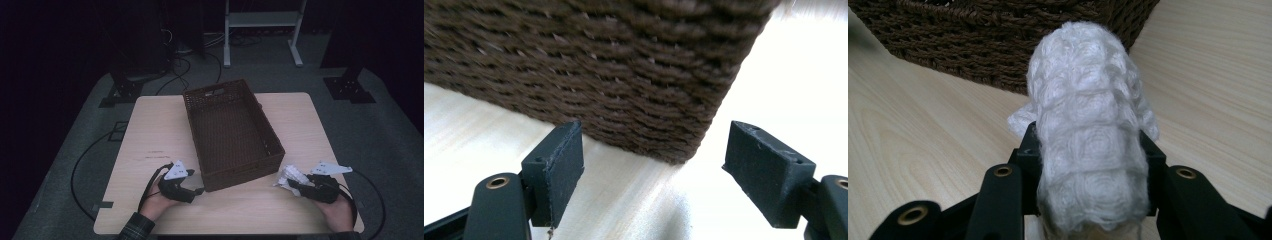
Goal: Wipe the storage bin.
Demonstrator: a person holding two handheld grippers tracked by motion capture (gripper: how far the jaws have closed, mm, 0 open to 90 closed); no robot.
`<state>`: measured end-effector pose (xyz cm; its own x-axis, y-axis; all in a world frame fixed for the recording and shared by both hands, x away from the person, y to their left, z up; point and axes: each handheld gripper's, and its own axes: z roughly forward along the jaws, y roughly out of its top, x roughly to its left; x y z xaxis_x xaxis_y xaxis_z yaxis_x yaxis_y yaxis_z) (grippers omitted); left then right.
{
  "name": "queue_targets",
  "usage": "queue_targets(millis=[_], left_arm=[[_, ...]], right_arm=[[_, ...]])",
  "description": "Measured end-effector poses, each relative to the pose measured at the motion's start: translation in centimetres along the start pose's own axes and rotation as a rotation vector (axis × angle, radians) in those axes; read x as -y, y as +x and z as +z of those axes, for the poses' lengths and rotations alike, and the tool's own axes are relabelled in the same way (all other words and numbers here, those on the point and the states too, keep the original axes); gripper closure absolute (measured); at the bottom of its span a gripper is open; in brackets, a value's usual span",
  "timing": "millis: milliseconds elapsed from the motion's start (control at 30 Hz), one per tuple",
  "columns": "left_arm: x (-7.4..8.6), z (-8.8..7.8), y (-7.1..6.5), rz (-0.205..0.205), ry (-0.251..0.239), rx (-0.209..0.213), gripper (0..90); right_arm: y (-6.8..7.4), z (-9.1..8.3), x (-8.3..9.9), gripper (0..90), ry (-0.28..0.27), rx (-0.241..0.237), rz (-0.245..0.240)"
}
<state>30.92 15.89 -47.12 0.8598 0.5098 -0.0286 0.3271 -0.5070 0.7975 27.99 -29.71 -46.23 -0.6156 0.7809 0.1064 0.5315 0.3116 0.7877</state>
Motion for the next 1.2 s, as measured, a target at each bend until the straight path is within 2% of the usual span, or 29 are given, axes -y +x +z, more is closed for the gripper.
queue_targets(millis=[100, 200, 267, 400, 500, 667, 867, 967, 1200], left_arm=[[0.3, 0.7, -0.2, 0.007, 0.02, -0.019, 22.8], [0.4, 1.3, -0.4, 0.04, 0.051, -0.046, 22.8], [0.7, 1.7, -0.5, 0.016, 0.036, -0.044, 22.8], [1.1, 2.5, -0.5, -0.004, 0.04, -0.032, 22.8], [1.2, 3.0, -0.6, -0.002, 0.052, -0.032, 23.0], [1.1, 3.1, -0.8, 0.01, 0.052, -0.026, 29.9], [1.0, 3.3, -1.0, 0.007, 0.058, -0.063, 35.5], [1.0, 3.3, -1.1, 0.017, 0.069, -0.071, 36.1], [1.0, 3.3, -1.1, 0.007, 0.066, -0.068, 36.4]], right_arm=[[0.0, 0.0, 0.0, 59.4, 0.001, 0.002, 0.0], [0.0, 0.1, 0.0, 59.4, 0.003, 0.001, 0.002], [0.0, 0.1, 0.0, 59.4, 0.002, 0.002, 0.002], [0.0, 0.1, 0.0, 59.4, 0.006, 0.001, 0.0], [0.0, 0.1, 0.0, 59.4, 0.003, 0.001, 0.001], [0.0, 0.1, 0.0, 59.4, 0.005, 0.002, -0.001], [0.0, 0.2, 0.0, 59.4, 0.005, 0.003, -0.006], [0.1, 0.1, 0.0, 59.4, 0.003, 0.004, -0.005], [0.2, -0.5, -0.5, 59.5, -0.021, 0.012, -0.008]])
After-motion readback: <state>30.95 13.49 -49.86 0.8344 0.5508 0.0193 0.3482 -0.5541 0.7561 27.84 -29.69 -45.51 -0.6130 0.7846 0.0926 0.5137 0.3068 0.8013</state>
